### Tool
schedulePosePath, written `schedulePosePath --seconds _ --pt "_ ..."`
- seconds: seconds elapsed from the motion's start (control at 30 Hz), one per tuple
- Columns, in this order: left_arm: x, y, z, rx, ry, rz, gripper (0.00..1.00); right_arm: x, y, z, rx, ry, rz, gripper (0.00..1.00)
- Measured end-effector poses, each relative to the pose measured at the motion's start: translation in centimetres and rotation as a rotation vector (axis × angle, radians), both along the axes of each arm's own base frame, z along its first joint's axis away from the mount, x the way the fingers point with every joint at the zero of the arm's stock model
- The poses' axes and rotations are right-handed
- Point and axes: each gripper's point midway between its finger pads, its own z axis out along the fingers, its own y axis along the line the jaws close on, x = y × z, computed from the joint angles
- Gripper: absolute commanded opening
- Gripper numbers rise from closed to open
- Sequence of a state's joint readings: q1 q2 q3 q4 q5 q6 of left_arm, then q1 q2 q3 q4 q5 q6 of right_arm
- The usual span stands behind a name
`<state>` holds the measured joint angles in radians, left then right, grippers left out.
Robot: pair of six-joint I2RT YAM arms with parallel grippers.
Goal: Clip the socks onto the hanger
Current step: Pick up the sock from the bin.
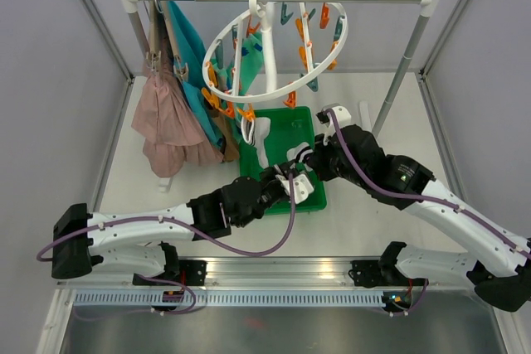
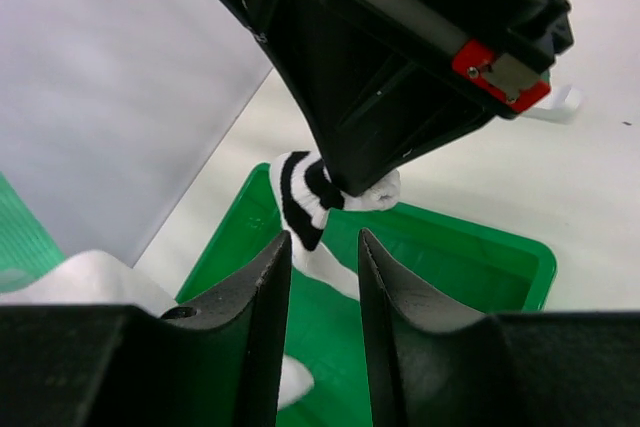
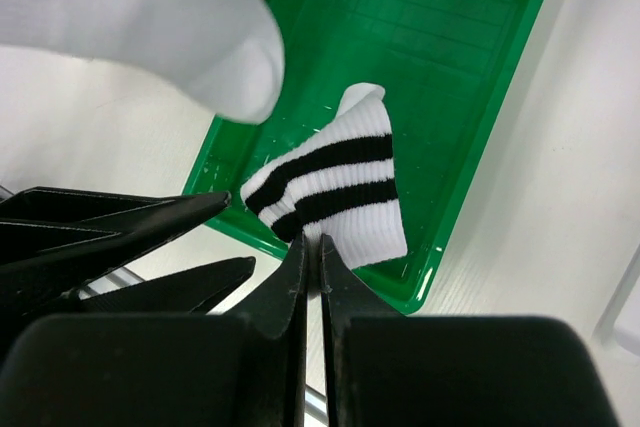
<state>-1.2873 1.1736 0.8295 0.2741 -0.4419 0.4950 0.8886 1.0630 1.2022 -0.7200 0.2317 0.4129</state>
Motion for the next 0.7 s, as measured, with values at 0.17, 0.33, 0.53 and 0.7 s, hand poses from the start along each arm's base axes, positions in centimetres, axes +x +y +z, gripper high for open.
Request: schedulePosePath --seconds 0.17,0.33,0.53,0.7 --pt "0.0 -0.1 -0.1 0.017 -0.020 -0.008 0.39 -0.2 0.2 0.5 0.011 0.001 0.015 0.00" --pt "0.2 -0.5 -0.5 0.033 -0.034 -0.010 0.39 -0.4 0.4 0.9 0.024 0.001 0.030 0.00" --pt "0.5 -1.2 -1.8 0.083 -0.047 -0.012 0.37 -0.6 0.6 0.8 0.027 0.011 0.043 0.00" --pt "0.6 -1.3 -1.6 0.082 -0.062 -0.012 0.08 -0.8 0.7 0.8 0.026 0.013 0.053 0.00"
